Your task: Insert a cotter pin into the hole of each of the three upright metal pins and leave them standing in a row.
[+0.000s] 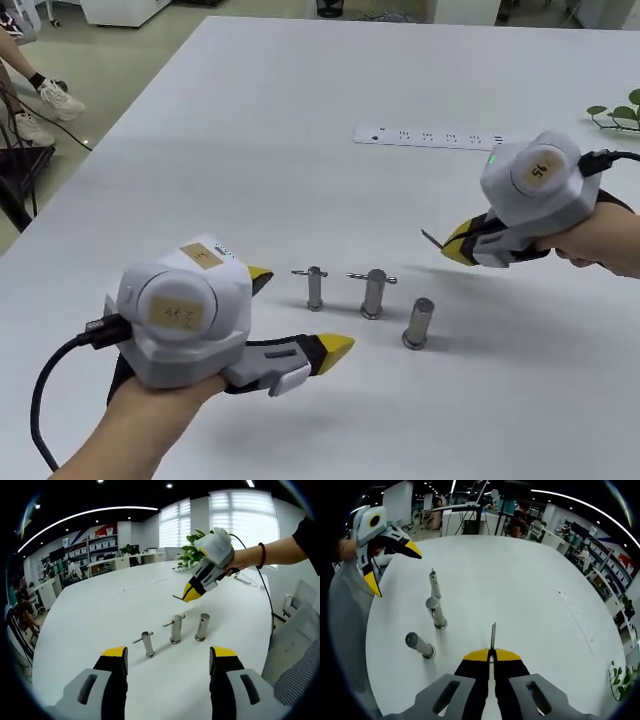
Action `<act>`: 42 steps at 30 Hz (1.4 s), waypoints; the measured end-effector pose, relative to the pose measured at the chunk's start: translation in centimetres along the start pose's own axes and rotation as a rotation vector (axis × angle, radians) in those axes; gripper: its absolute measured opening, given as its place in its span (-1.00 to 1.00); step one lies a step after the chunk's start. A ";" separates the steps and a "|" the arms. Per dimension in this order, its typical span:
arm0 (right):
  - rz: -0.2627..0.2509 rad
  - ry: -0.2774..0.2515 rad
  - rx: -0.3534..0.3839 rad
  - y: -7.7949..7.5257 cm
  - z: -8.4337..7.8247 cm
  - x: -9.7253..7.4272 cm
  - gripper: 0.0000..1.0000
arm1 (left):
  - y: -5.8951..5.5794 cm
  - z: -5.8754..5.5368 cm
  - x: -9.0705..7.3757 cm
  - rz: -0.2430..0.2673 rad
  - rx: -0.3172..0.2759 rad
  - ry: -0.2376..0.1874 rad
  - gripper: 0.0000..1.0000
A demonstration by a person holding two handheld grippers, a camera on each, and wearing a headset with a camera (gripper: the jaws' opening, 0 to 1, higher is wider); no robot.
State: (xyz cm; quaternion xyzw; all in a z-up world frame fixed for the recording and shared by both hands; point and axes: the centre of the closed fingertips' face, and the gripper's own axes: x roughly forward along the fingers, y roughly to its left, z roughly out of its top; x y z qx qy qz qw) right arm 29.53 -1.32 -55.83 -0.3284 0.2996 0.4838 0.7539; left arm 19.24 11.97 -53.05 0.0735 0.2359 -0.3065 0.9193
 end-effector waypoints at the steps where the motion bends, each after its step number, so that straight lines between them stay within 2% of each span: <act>1: -0.002 -0.007 -0.005 0.3 0.2 -0.4 -1.00 | -0.1 0.0 0.0 -0.003 0.000 0.001 0.25; 7: 0.007 -0.043 -0.019 2.0 1.0 -1.9 -1.00 | -1.1 0.5 -0.2 -0.065 -0.044 0.003 -0.06; 14: 0.015 -0.088 -0.080 4.3 2.3 -3.5 -1.00 | -2.0 1.8 -0.2 -0.114 -0.052 -0.009 -0.17; 19: 0.037 -0.118 -0.164 6.3 3.5 -4.2 -1.00 | -2.8 2.4 0.0 -0.157 -0.079 0.000 -0.25; 23: 0.053 -0.131 -0.208 7.5 4.2 -4.5 -1.00 | -3.3 2.5 0.1 -0.187 -0.104 0.019 -0.31; 30: 0.083 -0.134 -0.307 9.3 4.8 -4.6 -1.00 | -4.1 2.9 0.1 -0.236 -0.176 0.022 -0.38; 37: 0.109 -0.132 -0.359 10.5 4.9 -4.3 -1.00 | -4.8 3.3 0.3 -0.281 -0.279 0.021 -0.55; 42: 0.115 -0.139 -0.389 11.1 5.1 -4.3 -1.00 | -5.4 3.3 0.4 -0.305 -0.305 0.022 -0.68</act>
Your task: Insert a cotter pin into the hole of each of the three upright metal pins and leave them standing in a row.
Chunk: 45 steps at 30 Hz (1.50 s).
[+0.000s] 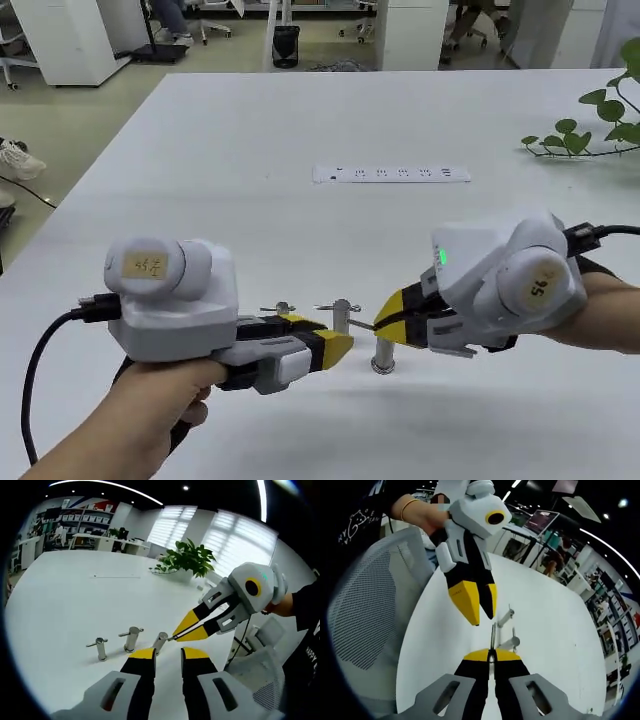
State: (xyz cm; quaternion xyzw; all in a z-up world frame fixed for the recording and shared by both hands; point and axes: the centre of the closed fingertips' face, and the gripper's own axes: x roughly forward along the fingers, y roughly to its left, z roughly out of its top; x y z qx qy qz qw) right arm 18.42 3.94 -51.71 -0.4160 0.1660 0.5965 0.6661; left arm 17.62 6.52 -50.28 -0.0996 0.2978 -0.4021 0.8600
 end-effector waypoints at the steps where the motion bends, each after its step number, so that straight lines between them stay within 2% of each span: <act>1: 0.001 -0.001 -0.004 0.1 0.1 0.0 -1.00 | -0.1 -0.1 0.1 -0.004 -0.007 0.001 -0.70; 10: 0.008 -0.009 -0.037 0.7 0.7 0.2 -1.00 | -0.3 -0.4 0.4 -0.022 -0.046 0.003 -0.77; 17: 0.019 -0.008 -0.061 1.1 1.0 0.3 -1.00 | -0.6 -0.3 0.6 -0.045 -0.086 -0.012 -0.89; 33: 0.024 -0.002 -0.070 1.4 1.0 0.3 -1.00 | -0.5 -0.6 1.0 -0.047 -0.131 -0.021 -0.98; 45: 0.022 -0.001 -0.068 1.5 1.0 0.6 -1.00 | -0.5 -0.6 1.2 -0.055 -0.107 -0.023 -1.00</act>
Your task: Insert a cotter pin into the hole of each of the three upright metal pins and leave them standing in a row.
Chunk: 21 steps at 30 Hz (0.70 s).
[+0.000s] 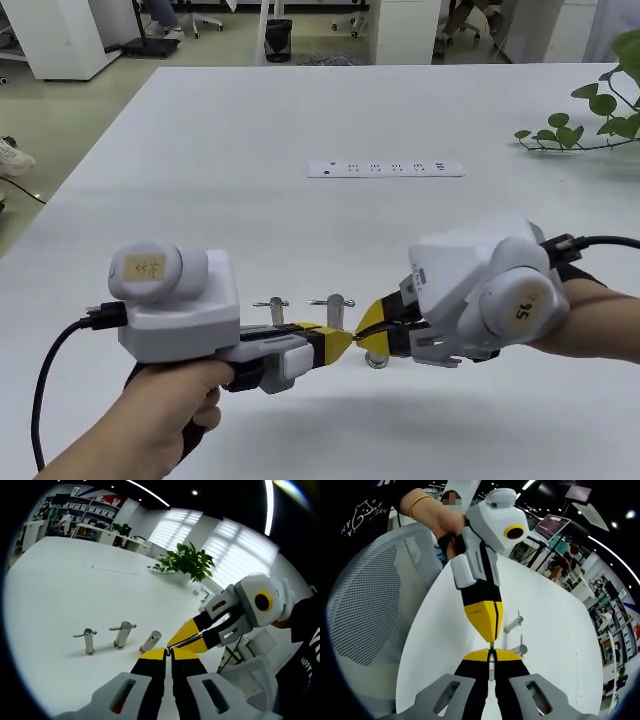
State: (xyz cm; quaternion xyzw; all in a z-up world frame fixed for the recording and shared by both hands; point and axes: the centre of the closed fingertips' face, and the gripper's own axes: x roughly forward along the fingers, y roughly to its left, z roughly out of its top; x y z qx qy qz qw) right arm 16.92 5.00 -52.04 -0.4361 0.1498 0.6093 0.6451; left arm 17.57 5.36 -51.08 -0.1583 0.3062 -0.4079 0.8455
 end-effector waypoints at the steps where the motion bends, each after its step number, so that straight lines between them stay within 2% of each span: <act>1: 0.000 0.000 0.002 0.0 0.0 0.0 -1.00 | 0.0 0.0 0.0 0.000 0.005 -0.001 -1.00; 5: -0.014 -0.008 0.038 -0.4 -0.1 0.0 -1.00 | -0.1 0.3 0.1 0.005 0.058 -0.028 -1.00; 7: -0.018 -0.013 0.058 -0.5 -0.2 0.0 -1.00 | -0.2 0.4 0.1 0.008 0.092 -0.033 -1.00; 12: -0.020 -0.028 0.097 -0.5 -0.3 0.0 -1.00 | -0.2 0.4 0.2 0.006 0.135 -0.030 -1.00; 17: -0.018 -0.072 0.233 -0.6 -0.7 0.1 -1.00 | -0.4 0.3 0.0 0.004 0.181 -0.020 -1.00; 19: -0.005 -0.102 0.301 -0.5 -0.8 0.1 -1.00 | -0.3 0.3 -0.1 0.004 0.195 -0.019 -1.00; 21: 0.014 -0.107 0.355 -0.3 -1.1 0.1 -0.98 | -0.1 0.2 -0.2 0.005 0.211 -0.014 -1.00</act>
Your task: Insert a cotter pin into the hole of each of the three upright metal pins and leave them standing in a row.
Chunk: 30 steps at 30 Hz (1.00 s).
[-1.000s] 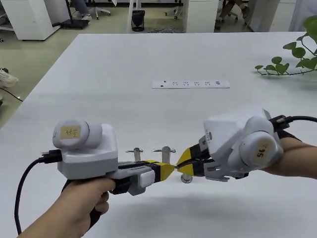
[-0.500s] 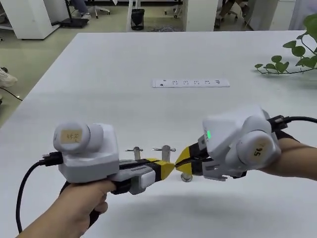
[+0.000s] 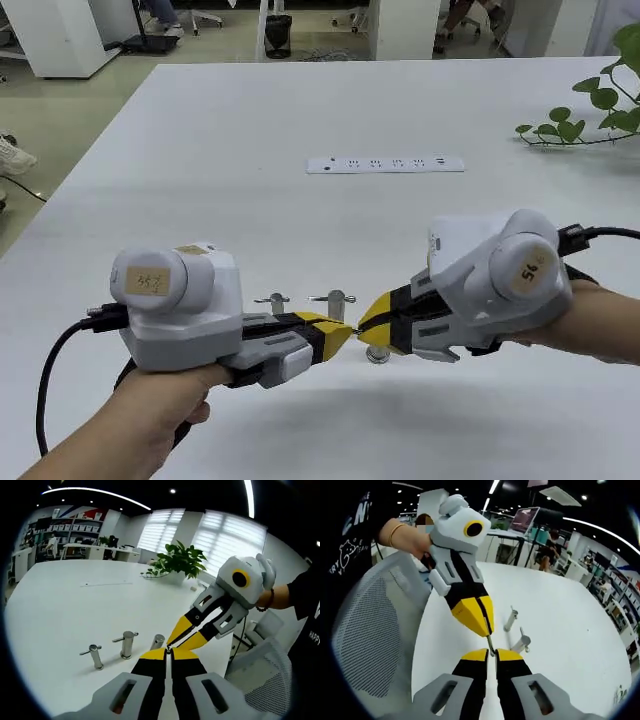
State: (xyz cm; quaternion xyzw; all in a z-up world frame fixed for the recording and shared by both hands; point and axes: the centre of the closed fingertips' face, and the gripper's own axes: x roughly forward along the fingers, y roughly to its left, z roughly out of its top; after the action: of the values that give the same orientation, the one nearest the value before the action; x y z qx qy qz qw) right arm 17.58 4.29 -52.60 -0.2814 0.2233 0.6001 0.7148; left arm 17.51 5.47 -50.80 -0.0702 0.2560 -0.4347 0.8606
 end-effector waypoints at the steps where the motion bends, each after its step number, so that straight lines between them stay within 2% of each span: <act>1: 0.004 -0.011 0.038 0.0 -0.1 0.0 -0.96 | 0.0 -0.1 -0.1 -0.001 0.008 0.000 -1.00; 10: 0.079 -0.094 0.264 0.6 -0.2 -0.3 -0.83 | 0.4 -0.5 -0.8 -0.027 0.054 -0.012 -1.00; 17: 0.151 -0.161 0.389 1.3 0.2 -0.6 -0.77 | -0.3 -0.6 -1.6 -0.099 0.073 -0.053 -1.00; 21: 0.195 -0.190 0.431 1.9 0.5 -0.9 -0.76 | -0.7 -0.6 -1.9 -0.133 0.091 -0.071 -1.00; 30: 0.267 -0.206 0.440 3.3 0.9 -1.1 -0.78 | -1.6 -0.8 -2.0 -0.194 0.112 -0.078 -1.00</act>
State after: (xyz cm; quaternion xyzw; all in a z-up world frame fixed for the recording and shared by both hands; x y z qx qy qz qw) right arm 14.11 4.53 -51.66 -0.0247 0.3097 0.6514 0.6922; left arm 14.97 6.12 -50.14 -0.0634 0.1897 -0.5266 0.8262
